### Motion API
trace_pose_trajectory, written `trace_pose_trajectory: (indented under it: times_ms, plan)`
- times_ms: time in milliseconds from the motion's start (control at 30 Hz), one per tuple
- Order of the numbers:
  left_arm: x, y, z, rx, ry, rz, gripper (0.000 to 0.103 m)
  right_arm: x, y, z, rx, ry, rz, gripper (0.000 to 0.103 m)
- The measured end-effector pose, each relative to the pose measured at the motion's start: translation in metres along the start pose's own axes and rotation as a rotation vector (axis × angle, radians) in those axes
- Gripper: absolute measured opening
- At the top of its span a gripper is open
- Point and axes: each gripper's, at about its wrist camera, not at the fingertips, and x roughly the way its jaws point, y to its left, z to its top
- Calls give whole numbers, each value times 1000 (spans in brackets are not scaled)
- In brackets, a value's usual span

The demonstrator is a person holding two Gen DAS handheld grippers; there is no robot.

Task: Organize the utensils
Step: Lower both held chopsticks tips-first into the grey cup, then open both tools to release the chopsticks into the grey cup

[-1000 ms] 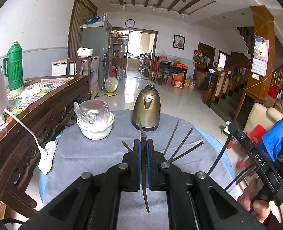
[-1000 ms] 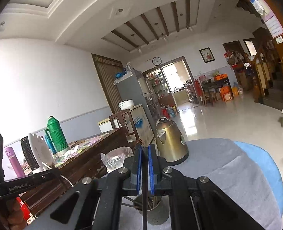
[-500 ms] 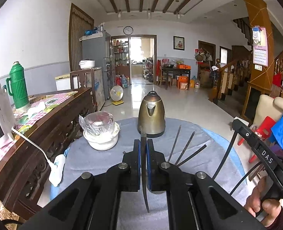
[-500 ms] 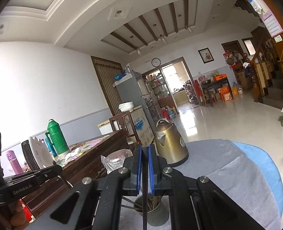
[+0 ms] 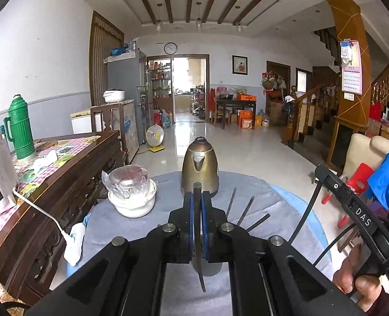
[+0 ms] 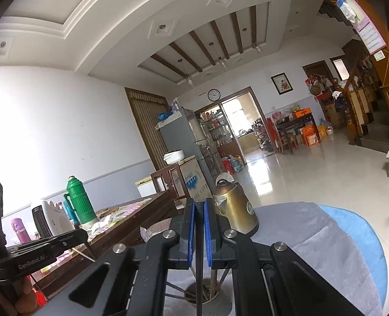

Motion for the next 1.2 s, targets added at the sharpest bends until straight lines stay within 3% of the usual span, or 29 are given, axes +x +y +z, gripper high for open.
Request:
trace_pose_trajectory:
  times_ms: [600,833,1000,1200]
  plan:
    - [-10,2,29,-56,-104,-37,6,0,3,18,35,-91,-8,7]
    - [3,6,25,-103,-185,-30,6,19,16,17,7,-165,-66,8]
    - [21,5,13,-107,-234,21,6,46,25,10,-17,-193,-144,8]
    - [46,10,-1,-166,-213,40,6,71,30,1,-18,-192,-194,8]
